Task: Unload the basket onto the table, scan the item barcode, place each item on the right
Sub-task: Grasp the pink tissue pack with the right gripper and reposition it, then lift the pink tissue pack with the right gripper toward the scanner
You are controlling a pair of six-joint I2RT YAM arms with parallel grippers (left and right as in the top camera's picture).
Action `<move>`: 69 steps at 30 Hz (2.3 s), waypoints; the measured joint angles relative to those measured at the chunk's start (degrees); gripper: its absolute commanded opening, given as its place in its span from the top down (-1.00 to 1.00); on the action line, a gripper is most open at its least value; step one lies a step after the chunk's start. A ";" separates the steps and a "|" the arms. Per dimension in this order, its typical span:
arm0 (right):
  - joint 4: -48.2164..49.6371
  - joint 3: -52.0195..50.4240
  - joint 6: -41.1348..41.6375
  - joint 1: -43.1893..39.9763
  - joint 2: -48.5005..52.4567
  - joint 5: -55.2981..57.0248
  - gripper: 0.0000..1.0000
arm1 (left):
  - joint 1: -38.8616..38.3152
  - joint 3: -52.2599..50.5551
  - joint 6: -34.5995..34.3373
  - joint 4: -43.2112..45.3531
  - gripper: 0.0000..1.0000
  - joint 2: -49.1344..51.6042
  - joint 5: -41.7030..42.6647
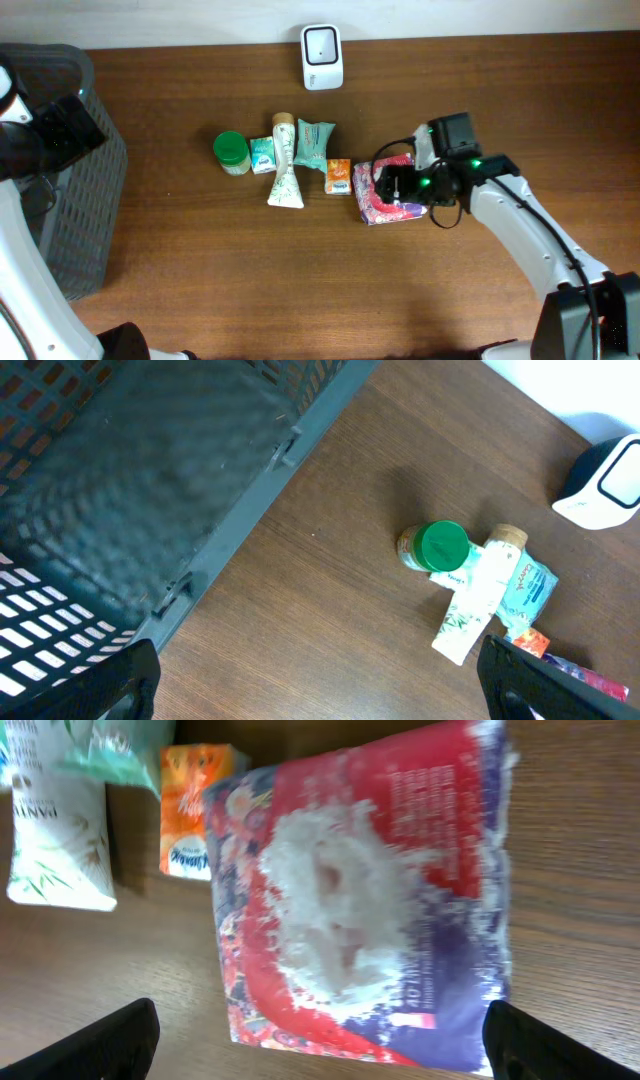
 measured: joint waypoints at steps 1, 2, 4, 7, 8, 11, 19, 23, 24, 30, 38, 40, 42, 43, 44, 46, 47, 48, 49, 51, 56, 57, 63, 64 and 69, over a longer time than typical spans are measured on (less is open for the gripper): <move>0.00 0.00 0.42 1.29 0.00 2.01 -0.97 | 0.00 0.00 0.00 0.00 -0.98 0.00 0.00; 0.11 0.00 1.36 2.84 0.07 3.98 -0.97 | 0.00 0.00 0.00 0.00 -0.98 0.00 0.00; 0.70 0.00 2.19 5.60 0.07 5.86 -0.98 | 0.00 0.00 0.00 0.00 -0.98 0.00 0.00; 2.19 0.00 3.48 11.52 0.09 9.86 -0.99 | 0.00 0.00 0.00 0.00 -0.98 0.00 0.00; 2.54 0.00 5.03 14.25 0.11 14.12 -1.00 | 0.00 0.00 0.00 0.00 -0.98 0.00 0.00; 4.09 -0.02 6.51 20.92 0.81 25.24 -1.00 | 0.00 0.00 0.00 0.00 -0.98 0.00 0.00; 7.89 -0.02 6.29 30.64 15.15 49.22 -0.13 | 0.00 0.00 0.00 0.00 -0.98 0.00 0.00; 8.76 -0.02 6.29 30.36 16.15 50.66 0.33 | 0.00 0.00 0.00 0.00 -0.98 0.00 0.00; 8.92 -0.02 6.25 29.66 17.03 50.66 0.52 | 0.00 0.00 0.00 0.00 -0.98 0.00 0.00; -3.58 10.91 6.56 23.52 17.40 41.16 0.92 | 0.00 0.00 0.00 -0.04 -0.98 0.00 0.02; -11.67 24.09 -3.50 -10.58 17.14 -28.20 0.92 | 0.00 0.00 0.00 0.02 -0.98 0.00 0.00; -8.02 17.99 -4.48 -13.75 18.71 -38.82 0.75 | 0.00 0.00 0.00 0.00 -0.98 0.00 0.00; -6.29 12.35 -4.20 -16.44 20.04 -40.15 0.10 | 0.00 0.00 0.00 0.02 -0.98 0.00 -0.02; -7.45 11.91 -3.61 -18.10 20.13 -37.42 -0.22 | 0.00 0.00 0.00 0.02 -0.98 0.00 0.00; -11.02 12.63 -2.82 -20.44 20.11 -32.37 -0.50 | 0.00 0.00 0.00 0.02 -0.98 0.00 0.00; -17.81 16.17 -3.72 -23.28 20.37 -25.99 -1.00 | 0.00 0.00 0.02 0.00 -0.98 0.00 0.00; -21.73 20.57 -4.31 -23.74 20.31 -21.35 -0.97 | 0.00 0.00 0.00 -0.02 -0.98 0.00 -0.02; -23.23 23.69 -5.68 -23.74 20.20 -18.32 -0.97 | 0.00 0.00 0.00 0.04 -0.98 0.00 0.00; -23.58 25.31 -7.50 -23.74 20.20 -16.15 -0.97 | 0.00 0.00 0.00 0.02 -0.98 0.00 0.00; -21.77 25.31 -9.22 -23.74 20.22 -14.53 -0.97 | 0.00 0.00 0.00 0.00 -0.98 0.00 0.00; -12.57 25.29 -10.47 -23.74 20.22 -7.78 -0.97 | 0.00 0.00 0.00 -0.02 -0.98 0.00 0.00; -11.85 25.29 -10.49 -23.74 20.22 -6.80 -0.97 | 0.00 0.00 0.00 0.00 -0.98 0.00 0.00; -11.91 23.98 -21.05 -23.63 25.86 -13.97 -0.74 | 0.00 0.00 0.00 0.00 -0.98 0.00 0.00; -11.91 23.89 -22.36 -23.63 27.96 -15.58 -0.40 | 0.00 0.00 0.00 0.00 -0.98 0.00 0.00; -14.14 23.78 -25.90 -23.96 33.00 -25.40 0.92 | 0.00 0.00 0.00 0.00 -0.98 0.00 0.00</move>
